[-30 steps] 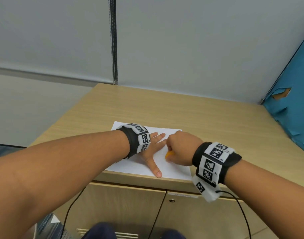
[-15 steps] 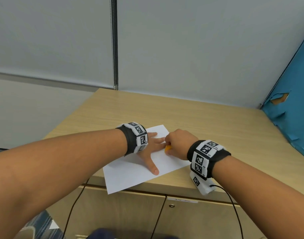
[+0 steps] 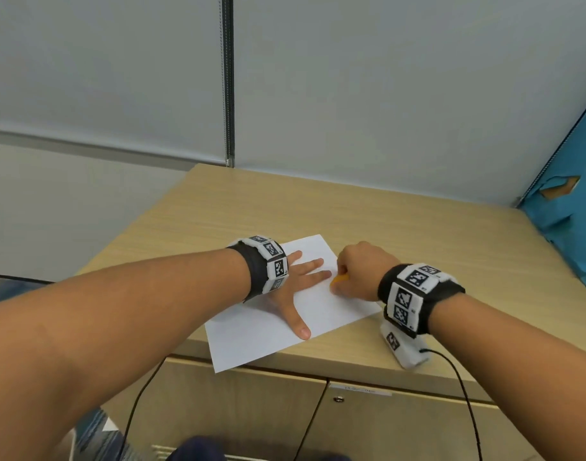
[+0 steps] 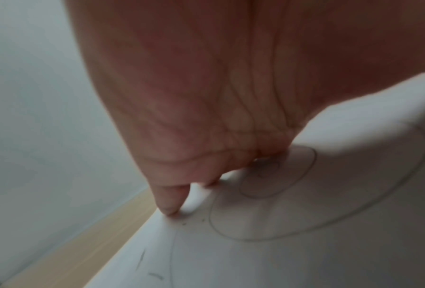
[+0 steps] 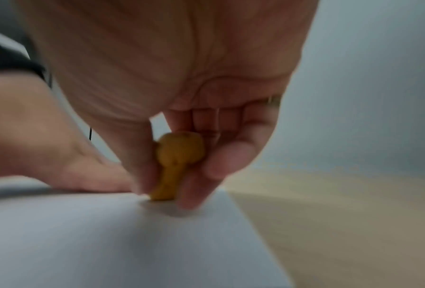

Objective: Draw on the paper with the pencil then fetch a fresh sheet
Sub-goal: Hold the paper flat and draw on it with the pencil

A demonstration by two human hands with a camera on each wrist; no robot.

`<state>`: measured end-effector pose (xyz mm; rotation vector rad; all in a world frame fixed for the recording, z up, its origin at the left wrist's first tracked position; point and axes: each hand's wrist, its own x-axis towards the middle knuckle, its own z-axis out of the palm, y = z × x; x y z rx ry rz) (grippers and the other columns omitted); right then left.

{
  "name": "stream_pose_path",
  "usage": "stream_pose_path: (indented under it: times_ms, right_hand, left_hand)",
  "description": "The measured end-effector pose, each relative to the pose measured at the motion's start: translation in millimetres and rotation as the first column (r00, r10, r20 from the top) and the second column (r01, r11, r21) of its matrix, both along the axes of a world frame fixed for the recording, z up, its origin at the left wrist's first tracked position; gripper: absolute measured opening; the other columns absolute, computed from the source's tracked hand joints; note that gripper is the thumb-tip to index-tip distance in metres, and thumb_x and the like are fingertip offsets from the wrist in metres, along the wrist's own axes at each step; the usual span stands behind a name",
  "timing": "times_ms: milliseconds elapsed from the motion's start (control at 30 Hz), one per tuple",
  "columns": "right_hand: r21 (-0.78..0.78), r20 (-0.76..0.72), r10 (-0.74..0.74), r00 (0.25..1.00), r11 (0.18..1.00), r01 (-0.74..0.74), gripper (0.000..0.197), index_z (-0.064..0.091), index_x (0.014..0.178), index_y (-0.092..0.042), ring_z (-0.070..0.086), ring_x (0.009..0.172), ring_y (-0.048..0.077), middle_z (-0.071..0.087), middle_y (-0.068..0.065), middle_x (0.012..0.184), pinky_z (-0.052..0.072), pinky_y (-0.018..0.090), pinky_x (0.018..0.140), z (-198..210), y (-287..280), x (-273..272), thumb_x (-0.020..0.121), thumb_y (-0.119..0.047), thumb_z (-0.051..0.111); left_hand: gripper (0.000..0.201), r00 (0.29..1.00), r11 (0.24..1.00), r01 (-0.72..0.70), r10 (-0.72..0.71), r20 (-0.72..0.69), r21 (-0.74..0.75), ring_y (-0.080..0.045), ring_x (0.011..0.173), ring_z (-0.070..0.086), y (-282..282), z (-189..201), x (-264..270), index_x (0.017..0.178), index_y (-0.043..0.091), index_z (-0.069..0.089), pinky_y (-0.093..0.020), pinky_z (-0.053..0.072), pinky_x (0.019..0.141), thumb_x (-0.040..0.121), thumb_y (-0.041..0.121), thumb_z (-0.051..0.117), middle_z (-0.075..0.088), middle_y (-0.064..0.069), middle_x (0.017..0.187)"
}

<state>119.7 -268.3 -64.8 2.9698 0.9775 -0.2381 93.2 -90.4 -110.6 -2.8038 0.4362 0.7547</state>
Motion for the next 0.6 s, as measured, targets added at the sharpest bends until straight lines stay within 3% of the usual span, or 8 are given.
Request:
stream_pose_path:
  times_ms: [100, 200, 300, 367, 467, 533, 600]
  right_hand:
    - [0.047, -0.034, 0.085, 0.996, 0.995, -0.083, 0.022, 0.073, 0.09, -0.011, 0.067, 0.079, 0.025, 0.07, 0.005, 0.087, 0.06, 0.037, 0.073, -8, 9, -14, 0.082, -0.031, 0.069]
    - [0.067, -0.128, 0.217, 0.968, 0.976, -0.209, 0.024, 0.076, 0.097, -0.014, 0.064, 0.079, 0.017, 0.067, -0.004, 0.087, 0.057, 0.033, 0.073, -8, 15, -41, 0.082, -0.033, 0.073]
    - [0.014, -0.075, 0.1, 0.992, 0.995, -0.1, 0.026, 0.076, 0.09, -0.011, 0.069, 0.08, 0.025, 0.073, 0.005, 0.088, 0.058, 0.036, 0.072, -1, 13, -11, 0.081, -0.036, 0.072]
    - [0.045, -0.022, 0.015, 1.0, 0.999, -0.014, 0.024, 0.071, 0.084, -0.009, 0.069, 0.077, 0.028, 0.07, 0.008, 0.084, 0.057, 0.035, 0.065, -1, 13, 2, 0.082, -0.032, 0.069]
    - [0.004, -0.048, 0.16, 0.986, 0.987, -0.16, 0.02, 0.054, 0.073, -0.015, 0.058, 0.068, 0.022, 0.058, 0.0, 0.072, 0.043, 0.027, 0.056, -8, 26, -31, 0.084, -0.024, 0.068]
    - [0.0, -0.116, 0.229, 0.967, 0.973, -0.23, 0.017, 0.059, 0.081, -0.014, 0.056, 0.066, 0.017, 0.061, -0.001, 0.076, 0.046, 0.029, 0.06, -11, 25, -49, 0.083, -0.026, 0.071]
    - [-0.009, -0.091, 0.182, 0.979, 0.983, -0.184, 0.021, 0.071, 0.085, -0.009, 0.062, 0.069, 0.019, 0.069, 0.002, 0.079, 0.054, 0.034, 0.062, -8, 18, -30, 0.082, -0.03, 0.072]
  left_hand:
    - [0.137, 1.0, 1.0, 0.0, 0.0, 0.004, 0.0, -0.038, 0.148, -0.025, 1, -2, 1, 0.15, 0.045, -0.021, -0.068, -0.002, 0.116, 0.048, 0.097, 0.053, -0.028, 0.008, 0.163]
    - [0.132, 1.0, 1.0, -0.025, 0.025, 0.006, -0.019, -0.031, 0.148, -0.027, 2, -2, -1, 0.154, 0.042, -0.011, -0.065, -0.003, 0.117, 0.055, 0.093, 0.059, -0.023, 0.01, 0.164]
    - [0.134, 1.0, 1.0, -0.014, 0.014, 0.005, -0.017, -0.034, 0.148, -0.027, 2, -2, -3, 0.149, 0.046, -0.024, -0.068, -0.005, 0.114, 0.055, 0.092, 0.059, -0.031, 0.009, 0.161]
    - [0.134, 1.0, 0.999, -0.025, 0.024, -0.007, -0.023, -0.034, 0.148, -0.026, 1, -2, -2, 0.146, 0.047, -0.029, -0.069, -0.006, 0.113, 0.057, 0.091, 0.061, -0.033, 0.008, 0.16]
    - [0.136, 0.999, 0.999, -0.032, 0.032, -0.011, 0.02, -0.03, 0.147, -0.03, 0, 2, -3, 0.152, 0.044, -0.019, -0.066, -0.005, 0.115, 0.054, 0.092, 0.062, -0.031, 0.008, 0.161]
    - [0.139, 0.999, 0.999, -0.038, 0.038, -0.005, 0.019, -0.028, 0.146, -0.032, 1, 2, -3, 0.154, 0.044, -0.014, -0.064, -0.006, 0.115, 0.05, 0.092, 0.064, -0.034, 0.008, 0.16]
    - [0.139, 1.0, 1.0, -0.026, 0.026, -0.002, 0.008, -0.032, 0.147, -0.03, 1, 0, -4, 0.151, 0.047, -0.018, -0.067, -0.007, 0.114, 0.048, 0.093, 0.063, -0.034, 0.007, 0.16]
